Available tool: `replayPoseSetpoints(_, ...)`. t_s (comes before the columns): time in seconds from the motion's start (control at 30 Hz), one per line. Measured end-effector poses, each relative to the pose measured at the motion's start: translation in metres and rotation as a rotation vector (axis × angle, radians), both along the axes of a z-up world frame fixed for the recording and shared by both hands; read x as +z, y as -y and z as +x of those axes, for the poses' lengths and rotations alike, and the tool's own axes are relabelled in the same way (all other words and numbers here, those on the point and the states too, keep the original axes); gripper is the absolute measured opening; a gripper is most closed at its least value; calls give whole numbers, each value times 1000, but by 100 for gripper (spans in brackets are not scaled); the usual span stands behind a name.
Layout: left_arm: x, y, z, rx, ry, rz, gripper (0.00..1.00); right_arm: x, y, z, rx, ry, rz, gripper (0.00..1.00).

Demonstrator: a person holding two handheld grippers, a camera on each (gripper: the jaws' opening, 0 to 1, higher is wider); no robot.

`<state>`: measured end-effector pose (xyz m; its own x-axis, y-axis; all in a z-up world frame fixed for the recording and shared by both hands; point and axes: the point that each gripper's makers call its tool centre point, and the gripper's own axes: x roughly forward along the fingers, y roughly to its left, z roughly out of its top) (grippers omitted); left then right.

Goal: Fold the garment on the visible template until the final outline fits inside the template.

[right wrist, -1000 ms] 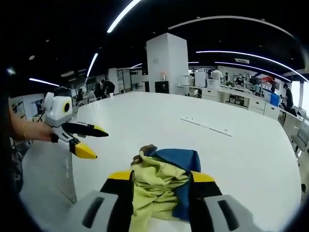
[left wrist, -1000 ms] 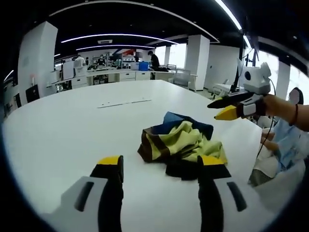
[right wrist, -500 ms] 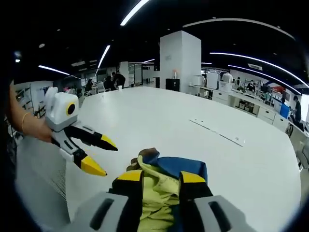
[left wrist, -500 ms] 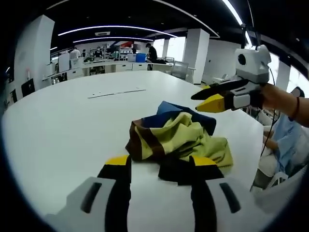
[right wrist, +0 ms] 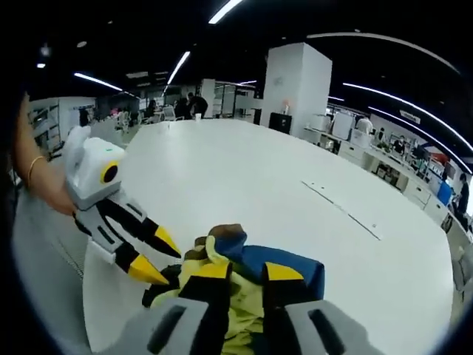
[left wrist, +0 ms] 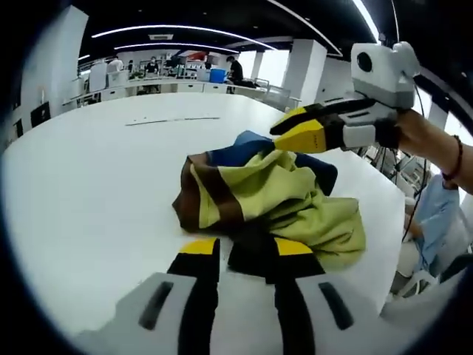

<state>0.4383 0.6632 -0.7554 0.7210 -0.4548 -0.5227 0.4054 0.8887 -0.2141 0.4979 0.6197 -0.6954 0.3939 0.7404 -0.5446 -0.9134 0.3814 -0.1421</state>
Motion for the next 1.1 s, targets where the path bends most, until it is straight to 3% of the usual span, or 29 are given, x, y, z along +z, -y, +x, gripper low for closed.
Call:
replayPoseSetpoints(0.17, -7, 1, 2, 25, -25, -29, 19, -7, -5, 0, 21, 6, -27, 5)
replayPoseSetpoints(0.4, -10, 3, 5, 65, -55, -86, 1, -13, -5, 4, 30, 1, -49, 0)
replayPoseSetpoints(0.57, -7, 0, 4, 65, -69, -100, 0, 1, -3, 9, -7, 1, 15, 0)
replayPoseSetpoints(0.9, 24, -18, 4, 55, -5, -25, 0, 32, 25, 30, -105, 55, 30, 0)
replayPoseSetpoints(1.1, 40, -32, 0, 85, 22, -30, 0, 41, 47, 37, -166, 63, 40, 0)
